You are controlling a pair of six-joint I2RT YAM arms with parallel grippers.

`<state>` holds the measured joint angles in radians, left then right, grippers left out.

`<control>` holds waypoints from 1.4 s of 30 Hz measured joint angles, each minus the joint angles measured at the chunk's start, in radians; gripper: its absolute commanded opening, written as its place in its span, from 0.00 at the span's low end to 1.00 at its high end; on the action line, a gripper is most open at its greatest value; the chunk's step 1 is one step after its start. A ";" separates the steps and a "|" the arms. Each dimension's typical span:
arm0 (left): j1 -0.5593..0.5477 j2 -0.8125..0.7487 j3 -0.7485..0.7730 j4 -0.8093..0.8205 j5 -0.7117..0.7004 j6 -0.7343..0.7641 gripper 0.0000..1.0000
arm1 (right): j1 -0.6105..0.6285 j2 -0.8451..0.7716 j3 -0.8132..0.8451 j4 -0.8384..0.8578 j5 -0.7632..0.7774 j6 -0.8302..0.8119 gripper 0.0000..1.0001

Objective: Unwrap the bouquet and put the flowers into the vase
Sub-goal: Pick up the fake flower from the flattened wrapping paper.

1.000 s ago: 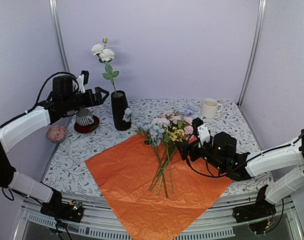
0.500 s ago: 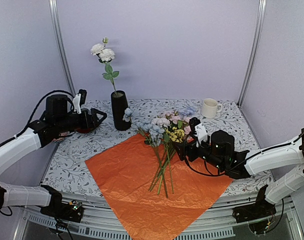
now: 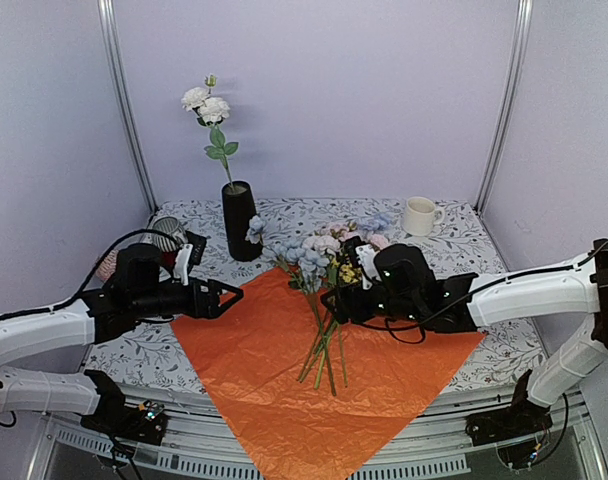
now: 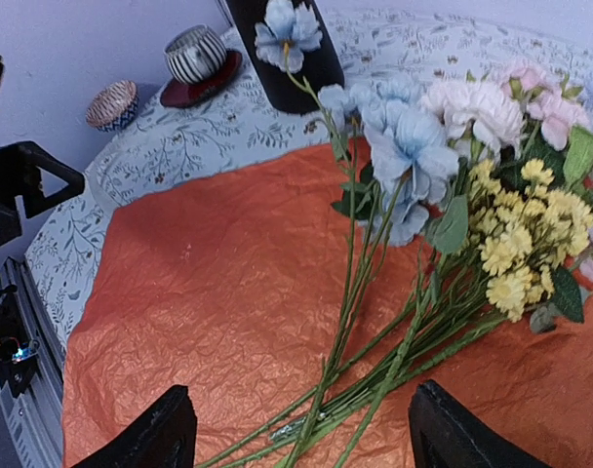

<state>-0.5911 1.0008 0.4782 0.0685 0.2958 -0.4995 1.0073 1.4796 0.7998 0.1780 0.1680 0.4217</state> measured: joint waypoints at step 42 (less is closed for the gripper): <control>-0.042 -0.118 -0.154 0.235 0.002 0.096 0.90 | 0.032 0.599 0.621 -0.599 0.040 0.271 0.28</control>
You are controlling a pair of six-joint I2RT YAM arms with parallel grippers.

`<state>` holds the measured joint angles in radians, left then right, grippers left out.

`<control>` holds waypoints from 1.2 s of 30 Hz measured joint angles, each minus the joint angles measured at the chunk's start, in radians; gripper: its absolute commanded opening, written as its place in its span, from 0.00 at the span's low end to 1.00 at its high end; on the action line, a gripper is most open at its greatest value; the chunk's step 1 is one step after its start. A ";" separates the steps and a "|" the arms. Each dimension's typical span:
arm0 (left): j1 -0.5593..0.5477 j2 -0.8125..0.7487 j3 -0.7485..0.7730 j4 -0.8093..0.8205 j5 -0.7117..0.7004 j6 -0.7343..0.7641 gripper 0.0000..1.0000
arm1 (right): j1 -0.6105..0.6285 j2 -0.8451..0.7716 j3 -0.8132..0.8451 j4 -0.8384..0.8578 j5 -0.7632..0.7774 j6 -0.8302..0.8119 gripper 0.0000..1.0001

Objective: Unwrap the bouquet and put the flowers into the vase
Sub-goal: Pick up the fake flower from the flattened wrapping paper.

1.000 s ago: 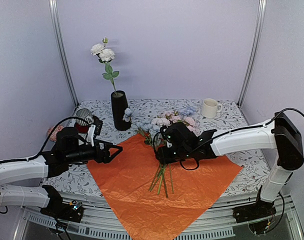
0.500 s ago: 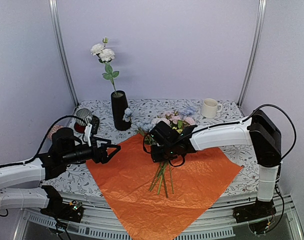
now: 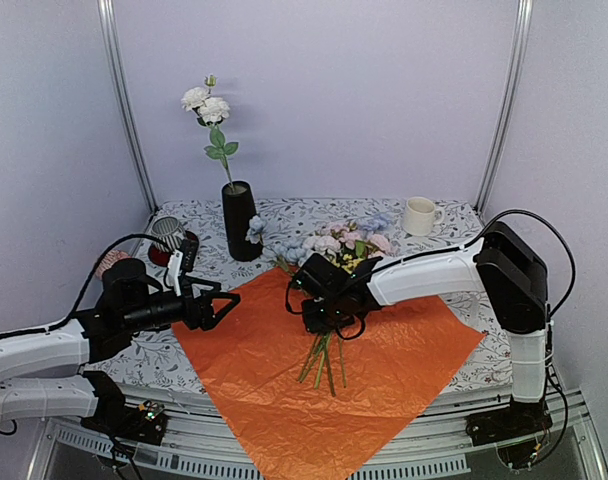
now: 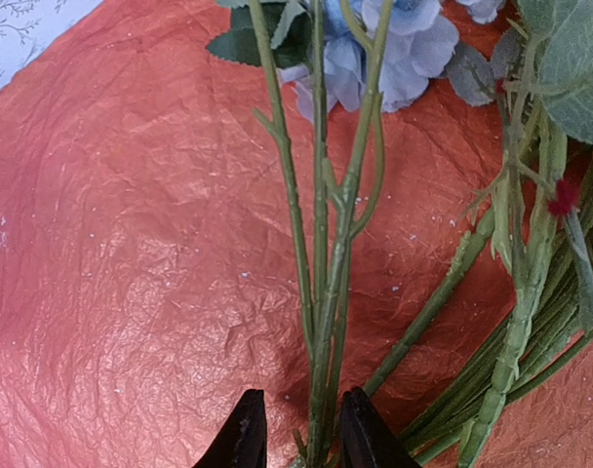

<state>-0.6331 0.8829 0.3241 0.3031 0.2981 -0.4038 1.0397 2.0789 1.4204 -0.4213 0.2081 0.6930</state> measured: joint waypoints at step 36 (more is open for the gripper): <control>-0.008 -0.016 -0.045 0.157 0.076 -0.122 0.90 | 0.000 -0.423 -0.393 0.489 -0.118 -0.107 0.03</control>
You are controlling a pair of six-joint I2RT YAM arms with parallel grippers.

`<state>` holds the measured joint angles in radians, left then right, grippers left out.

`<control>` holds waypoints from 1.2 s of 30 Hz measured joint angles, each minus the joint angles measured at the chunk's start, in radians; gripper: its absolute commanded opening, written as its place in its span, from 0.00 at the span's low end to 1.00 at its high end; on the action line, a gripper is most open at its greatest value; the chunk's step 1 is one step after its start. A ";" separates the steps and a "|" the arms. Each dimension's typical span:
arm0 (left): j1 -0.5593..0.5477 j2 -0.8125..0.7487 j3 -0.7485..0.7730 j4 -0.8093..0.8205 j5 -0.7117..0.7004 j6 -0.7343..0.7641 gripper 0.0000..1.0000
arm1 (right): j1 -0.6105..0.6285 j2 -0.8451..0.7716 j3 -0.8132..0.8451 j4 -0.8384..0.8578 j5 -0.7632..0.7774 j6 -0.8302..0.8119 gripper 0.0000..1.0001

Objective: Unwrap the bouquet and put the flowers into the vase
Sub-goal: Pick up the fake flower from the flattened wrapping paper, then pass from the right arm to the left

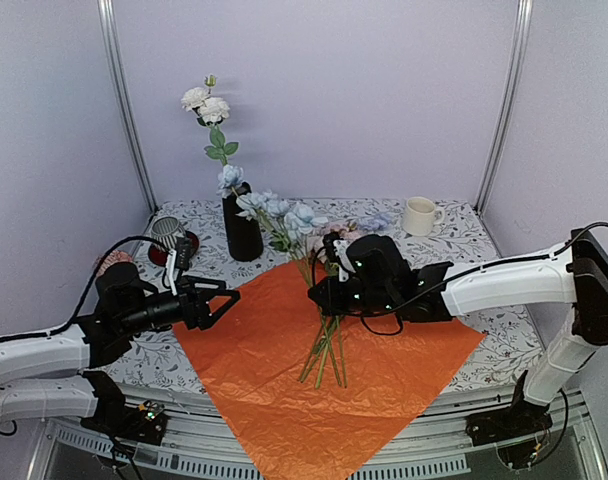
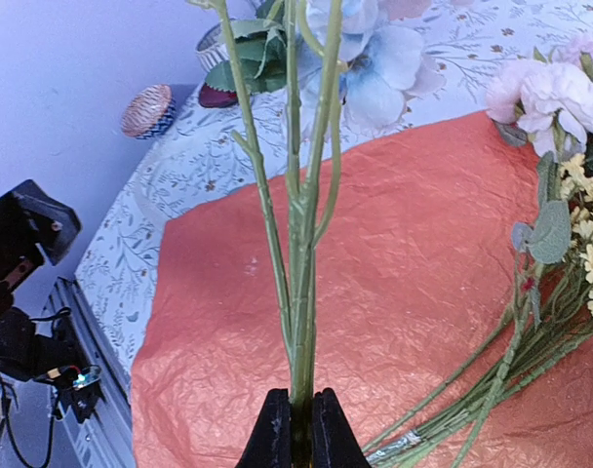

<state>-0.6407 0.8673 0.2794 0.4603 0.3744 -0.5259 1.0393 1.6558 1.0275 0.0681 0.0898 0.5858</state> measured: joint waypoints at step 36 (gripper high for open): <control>-0.217 0.277 0.185 0.356 0.008 -0.104 0.92 | 0.003 -0.196 -0.296 0.723 -0.183 -0.219 0.03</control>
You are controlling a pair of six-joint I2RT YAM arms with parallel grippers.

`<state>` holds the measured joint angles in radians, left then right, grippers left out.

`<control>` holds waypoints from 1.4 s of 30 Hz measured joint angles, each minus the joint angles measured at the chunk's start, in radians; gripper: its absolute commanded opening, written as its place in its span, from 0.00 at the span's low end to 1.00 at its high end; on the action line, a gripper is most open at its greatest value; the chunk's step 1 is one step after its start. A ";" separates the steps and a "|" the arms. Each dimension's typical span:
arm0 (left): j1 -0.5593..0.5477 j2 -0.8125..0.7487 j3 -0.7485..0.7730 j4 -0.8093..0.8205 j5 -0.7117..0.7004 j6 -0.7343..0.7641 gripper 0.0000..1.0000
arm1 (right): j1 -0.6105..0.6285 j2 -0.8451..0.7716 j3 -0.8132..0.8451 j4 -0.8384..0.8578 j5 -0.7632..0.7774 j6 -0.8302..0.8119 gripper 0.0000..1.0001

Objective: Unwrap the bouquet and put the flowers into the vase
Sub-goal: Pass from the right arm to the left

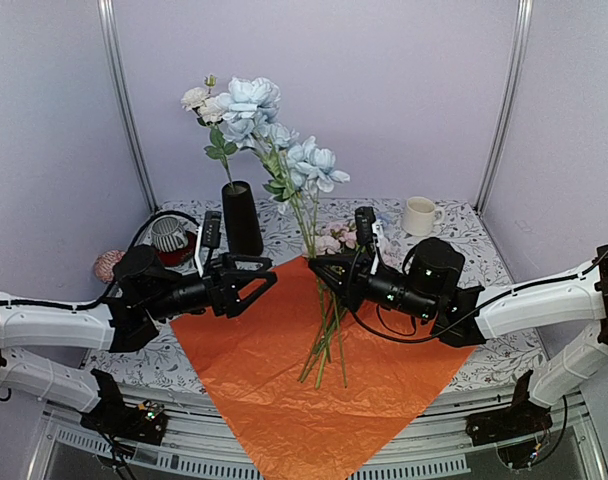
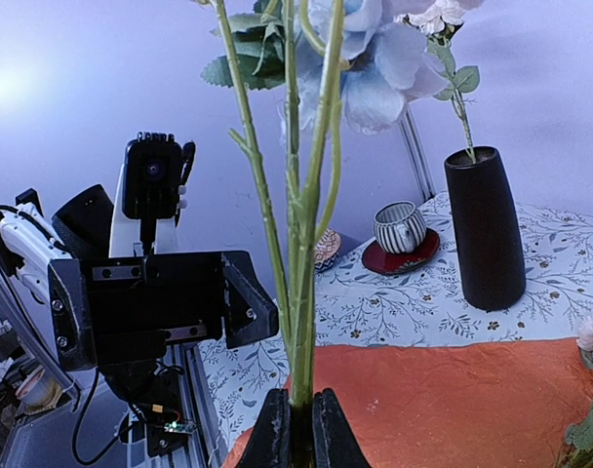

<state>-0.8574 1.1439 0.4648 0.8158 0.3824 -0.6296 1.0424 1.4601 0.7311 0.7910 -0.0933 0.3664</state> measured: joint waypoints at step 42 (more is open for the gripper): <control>-0.059 0.116 0.172 -0.079 -0.079 0.057 0.02 | 0.044 0.000 -0.034 0.028 0.003 -0.051 0.50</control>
<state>-0.9161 1.2594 0.6373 0.7372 0.3038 -0.5724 1.0863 1.4601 0.6968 0.8188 -0.0902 0.3157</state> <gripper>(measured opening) 0.037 0.495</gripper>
